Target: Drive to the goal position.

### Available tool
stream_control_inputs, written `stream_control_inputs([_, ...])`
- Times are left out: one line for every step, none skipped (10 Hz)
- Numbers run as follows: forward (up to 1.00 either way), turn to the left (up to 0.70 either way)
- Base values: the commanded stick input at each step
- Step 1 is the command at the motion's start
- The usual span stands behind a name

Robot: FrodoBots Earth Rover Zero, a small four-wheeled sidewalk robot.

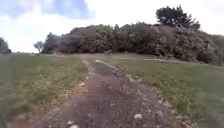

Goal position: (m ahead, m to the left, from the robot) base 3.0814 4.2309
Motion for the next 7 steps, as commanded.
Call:
stream_control_inputs([0.85,-0.12])
stream_control_inputs([0.85,0.00])
stream_control_inputs([0.85,0.00])
stream_control_inputs([0.85,0.00])
stream_control_inputs([0.85,0.00])
stream_control_inputs([0.85,0.00])
stream_control_inputs([0.85,0.00])
